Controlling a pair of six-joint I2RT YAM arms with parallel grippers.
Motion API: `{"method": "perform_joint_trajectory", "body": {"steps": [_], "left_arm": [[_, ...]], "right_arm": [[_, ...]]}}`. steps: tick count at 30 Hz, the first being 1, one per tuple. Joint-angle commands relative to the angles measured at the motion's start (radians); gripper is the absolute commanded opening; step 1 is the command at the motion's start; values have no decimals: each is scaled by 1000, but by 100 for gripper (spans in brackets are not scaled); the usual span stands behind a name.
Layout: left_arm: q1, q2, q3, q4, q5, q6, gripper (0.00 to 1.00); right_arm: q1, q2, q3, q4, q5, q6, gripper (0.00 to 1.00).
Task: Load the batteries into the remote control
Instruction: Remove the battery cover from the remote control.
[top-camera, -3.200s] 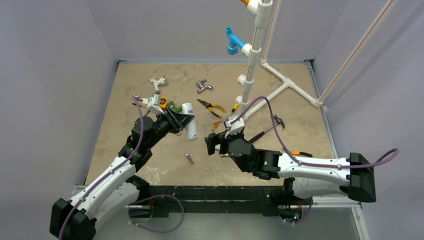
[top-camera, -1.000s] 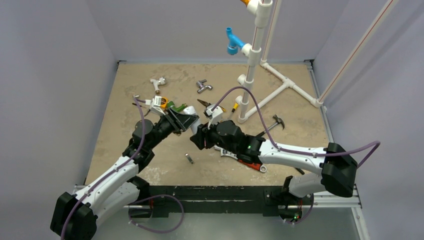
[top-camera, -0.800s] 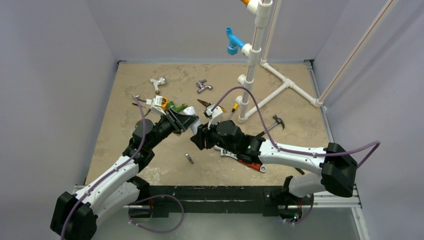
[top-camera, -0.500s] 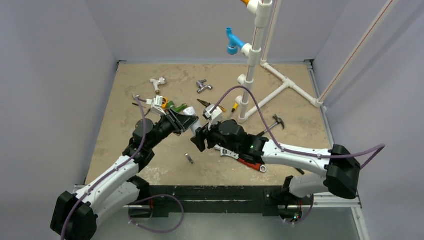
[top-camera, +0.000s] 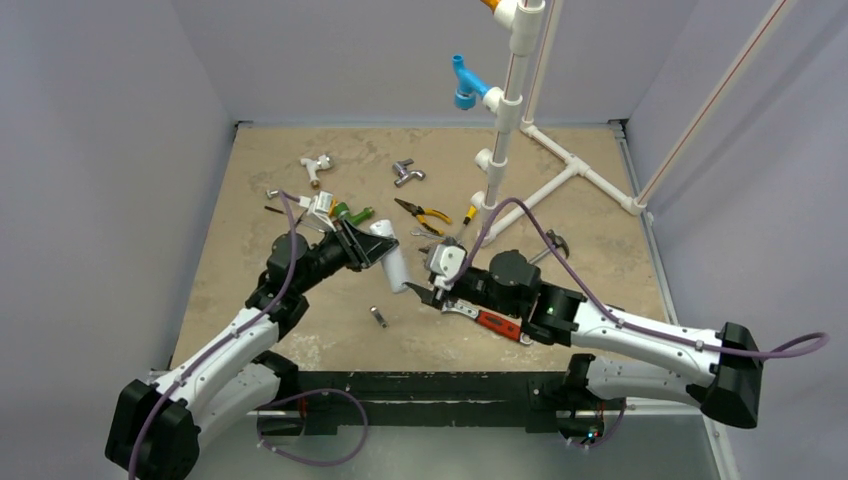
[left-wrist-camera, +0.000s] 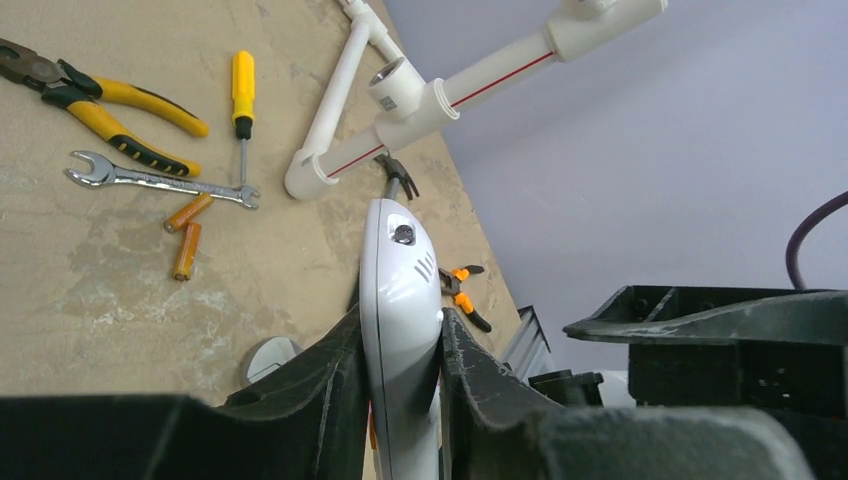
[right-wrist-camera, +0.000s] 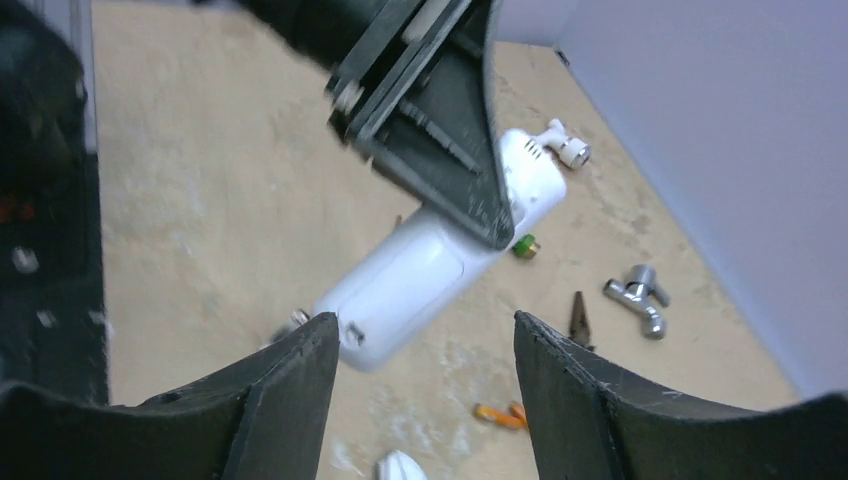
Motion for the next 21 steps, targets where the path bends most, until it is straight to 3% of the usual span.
{"method": "perform_joint_trajectory", "body": {"steps": [1, 8, 13, 18, 21], "left_arm": [[21, -68, 35, -12, 30, 67, 2], [47, -64, 24, 23, 142, 40, 0], [47, -5, 10, 135, 264, -22, 0], [47, -7, -11, 168, 263, -42, 0], [47, -10, -9, 171, 265, -47, 0]], "right_arm": [[1, -102, -125, 32, -135, -374, 60], [2, -161, -131, -100, -311, -494, 56], [1, -169, -144, -24, -367, -508, 46], [1, -135, -134, 5, -410, -549, 38], [2, -99, -119, 9, -420, -559, 37]]}}
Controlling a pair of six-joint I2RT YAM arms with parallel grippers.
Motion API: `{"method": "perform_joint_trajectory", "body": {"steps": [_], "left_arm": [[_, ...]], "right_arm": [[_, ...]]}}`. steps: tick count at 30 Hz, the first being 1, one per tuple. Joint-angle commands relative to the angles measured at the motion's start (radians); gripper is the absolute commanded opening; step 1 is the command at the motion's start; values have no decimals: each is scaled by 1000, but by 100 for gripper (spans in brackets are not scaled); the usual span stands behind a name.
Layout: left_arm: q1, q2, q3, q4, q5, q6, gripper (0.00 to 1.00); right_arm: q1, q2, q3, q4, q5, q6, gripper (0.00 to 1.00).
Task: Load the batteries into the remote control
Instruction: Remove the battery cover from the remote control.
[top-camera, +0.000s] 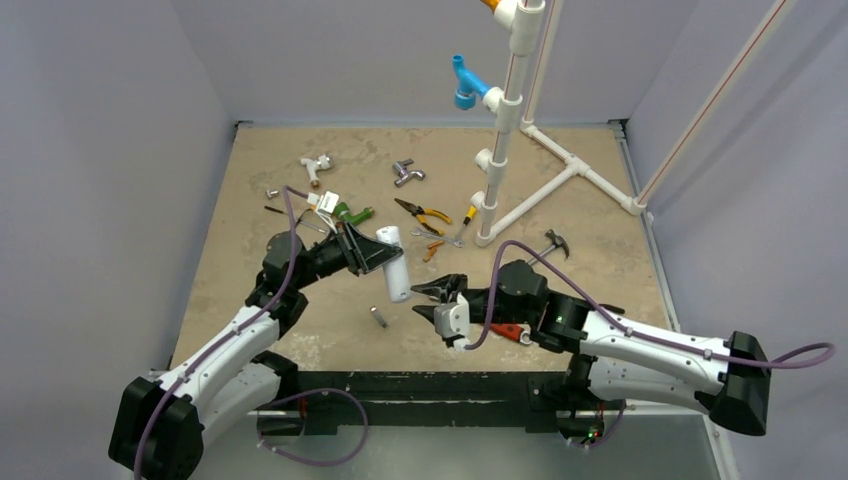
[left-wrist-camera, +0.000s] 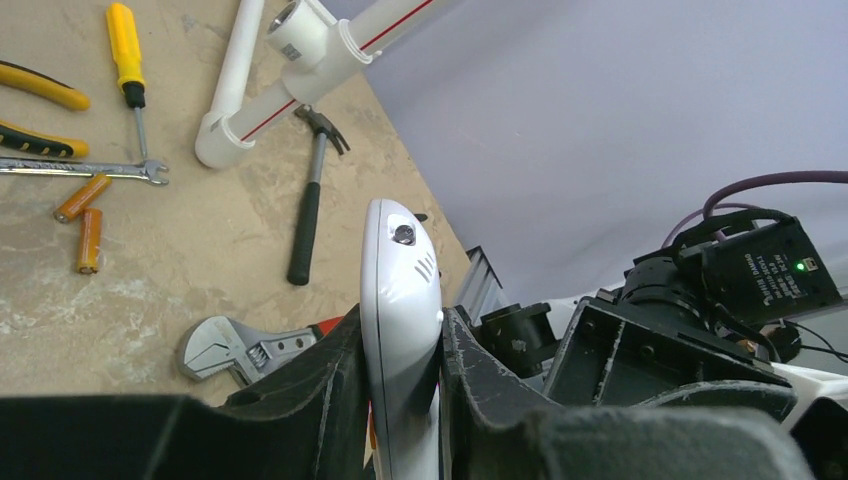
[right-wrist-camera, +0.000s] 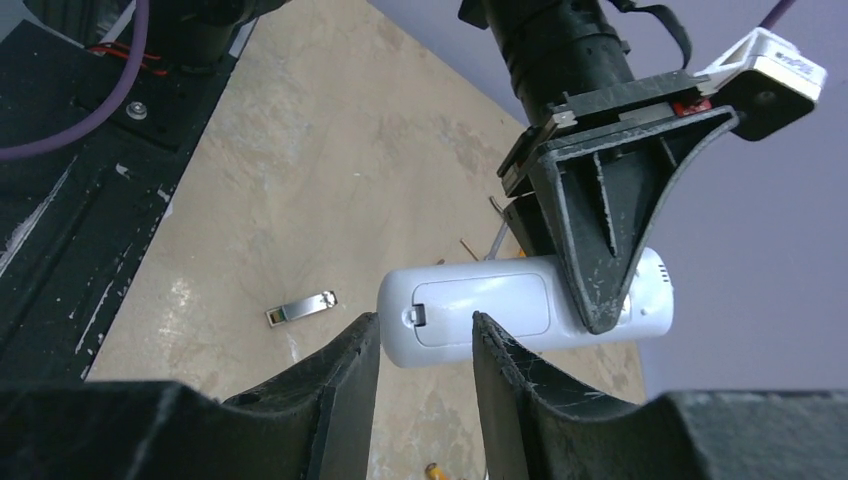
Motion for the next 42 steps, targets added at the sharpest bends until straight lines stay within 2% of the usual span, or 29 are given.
{"method": "perform_joint_trajectory", "body": {"steps": [1, 15, 42], "left_arm": [[7, -13, -3, 97, 35, -26, 0], [6, 26, -9, 128, 68, -51, 0], [7, 42, -2, 137, 86, -56, 0]], "right_arm": [[2, 50, 32, 47, -53, -45, 38], [2, 110, 24, 169, -17, -44, 35], [1, 134, 17, 154, 68, -92, 32]]}}
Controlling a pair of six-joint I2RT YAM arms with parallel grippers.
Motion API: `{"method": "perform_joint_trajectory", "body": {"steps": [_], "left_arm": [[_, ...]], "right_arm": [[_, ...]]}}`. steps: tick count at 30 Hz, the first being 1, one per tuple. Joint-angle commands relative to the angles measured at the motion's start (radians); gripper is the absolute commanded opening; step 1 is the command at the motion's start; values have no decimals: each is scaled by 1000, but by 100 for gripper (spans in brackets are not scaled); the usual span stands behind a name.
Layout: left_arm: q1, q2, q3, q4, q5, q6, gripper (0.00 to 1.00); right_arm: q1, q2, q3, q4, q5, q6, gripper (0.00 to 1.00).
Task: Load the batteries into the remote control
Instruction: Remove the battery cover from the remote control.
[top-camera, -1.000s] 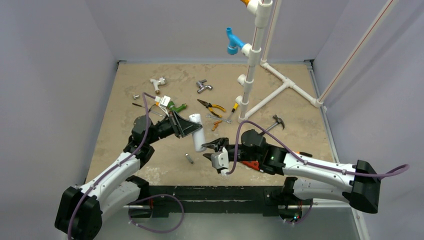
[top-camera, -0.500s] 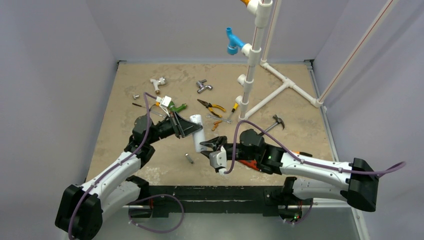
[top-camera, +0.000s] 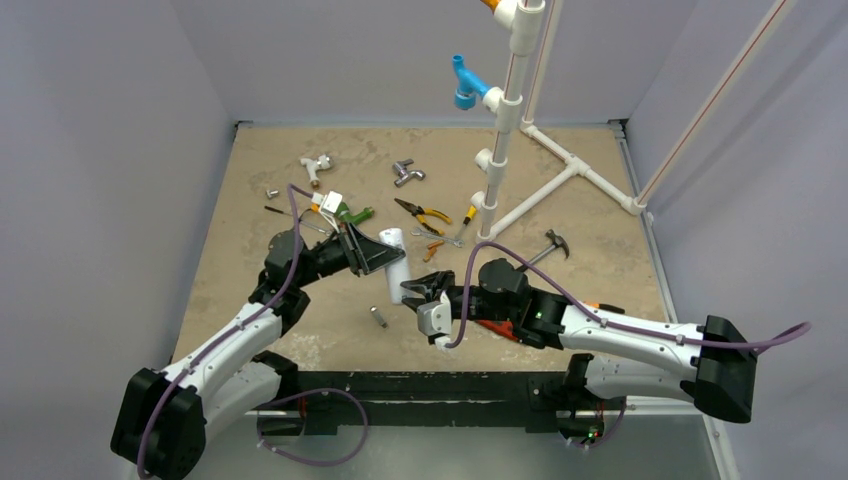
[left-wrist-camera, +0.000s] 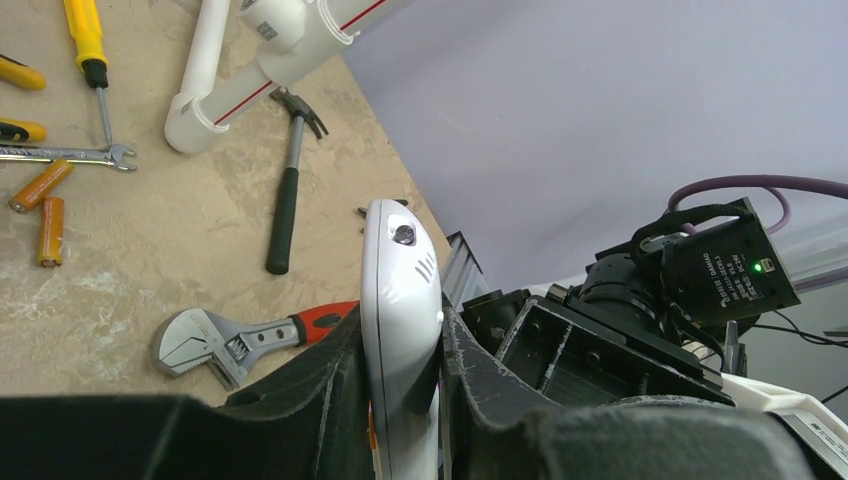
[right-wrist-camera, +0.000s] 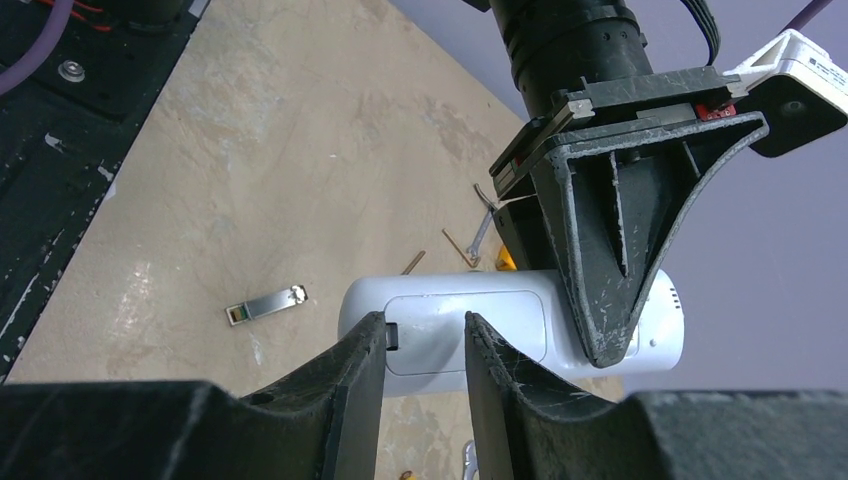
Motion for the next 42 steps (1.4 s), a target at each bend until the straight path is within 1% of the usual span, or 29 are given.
{"method": "perform_joint_trajectory", "body": {"steps": [1, 16, 25, 31, 42], "left_arm": [[5, 3, 4, 69, 24, -8, 0], [5, 48, -11, 91, 45, -17, 0], [5, 68, -7, 114, 61, -41, 0], [5, 91, -6, 146, 84, -73, 0], [5, 133, -34, 178, 97, -87, 0]], "right_arm": [[1, -14, 17, 34, 44, -17, 32], [2, -38, -6, 107, 80, 8, 31], [1, -50, -8, 38, 82, -2, 31], [1, -52, -18, 15, 88, -2, 32], [1, -78, -37, -19, 111, -1, 32]]}}
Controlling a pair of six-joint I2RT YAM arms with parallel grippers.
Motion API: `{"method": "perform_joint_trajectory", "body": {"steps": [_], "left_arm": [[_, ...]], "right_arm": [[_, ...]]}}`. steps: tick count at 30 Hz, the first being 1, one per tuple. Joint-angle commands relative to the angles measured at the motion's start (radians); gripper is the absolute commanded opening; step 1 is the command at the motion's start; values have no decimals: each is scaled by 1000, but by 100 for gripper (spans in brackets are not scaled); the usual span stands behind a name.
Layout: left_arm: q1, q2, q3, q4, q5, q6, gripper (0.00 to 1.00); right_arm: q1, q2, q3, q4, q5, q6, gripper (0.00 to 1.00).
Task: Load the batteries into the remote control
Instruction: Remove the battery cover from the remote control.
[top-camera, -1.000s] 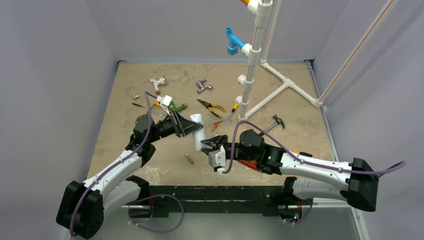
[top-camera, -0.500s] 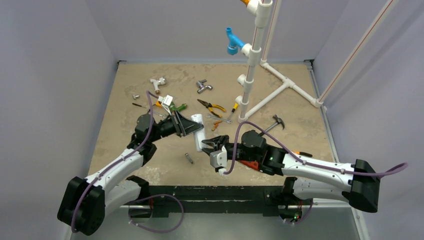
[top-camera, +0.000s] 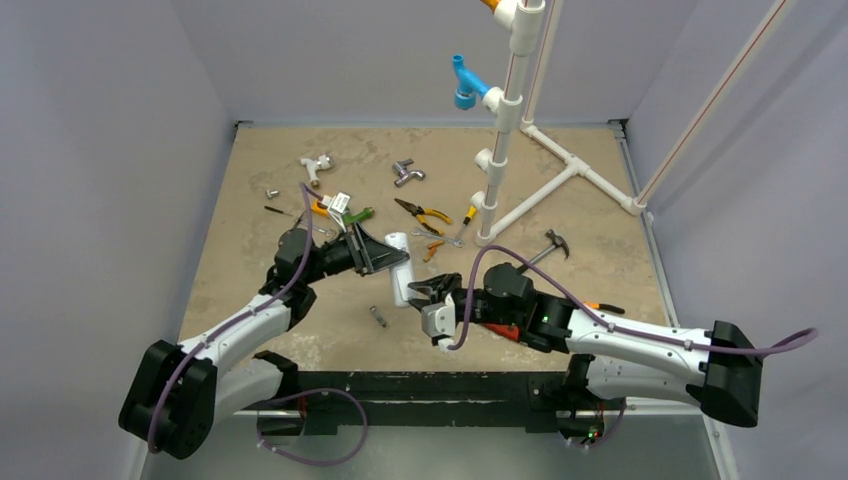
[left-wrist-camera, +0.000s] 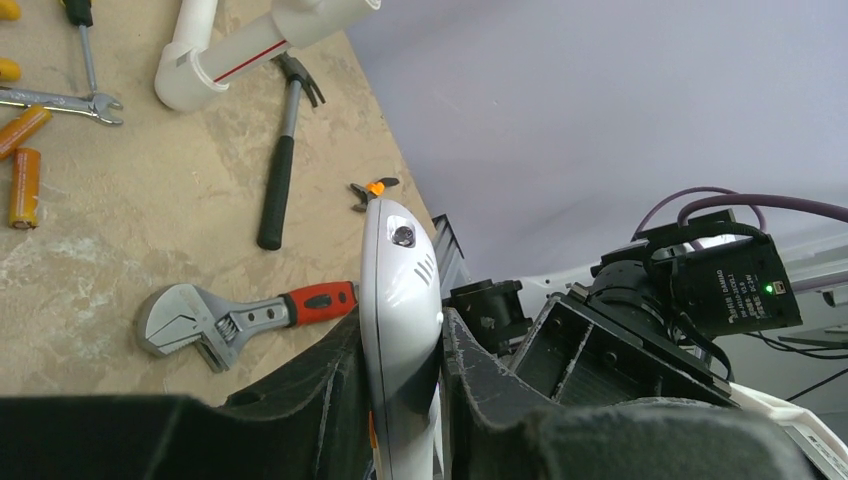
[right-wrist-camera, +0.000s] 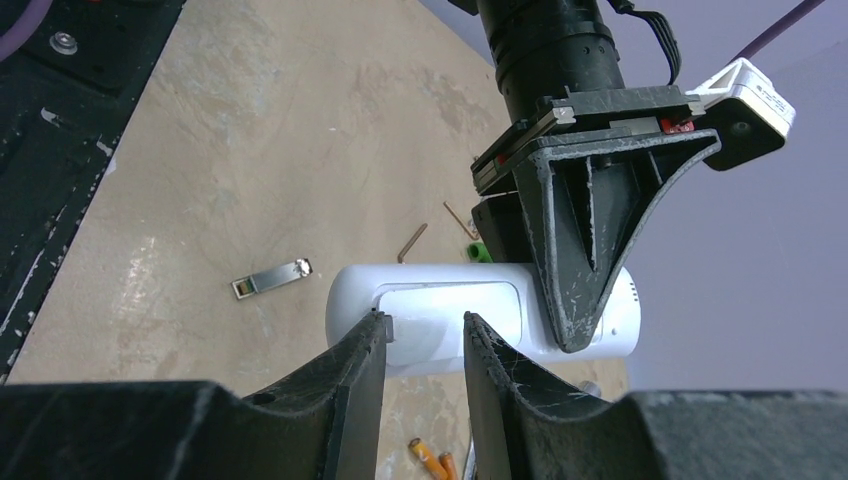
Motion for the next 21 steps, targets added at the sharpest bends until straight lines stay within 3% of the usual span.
{"method": "perform_joint_trajectory", "body": {"steps": [1, 12, 21], "left_arm": [[2, 8, -21, 78, 49, -17, 0], [2, 59, -36, 164, 48, -66, 0], [2, 96, -58, 237, 46, -100, 0]], "right_arm": [[-5, -35, -11, 11, 54, -8, 32], [-5, -16, -26, 13, 54, 0, 33], [-5, -13, -28, 9, 50, 9, 44]]}}
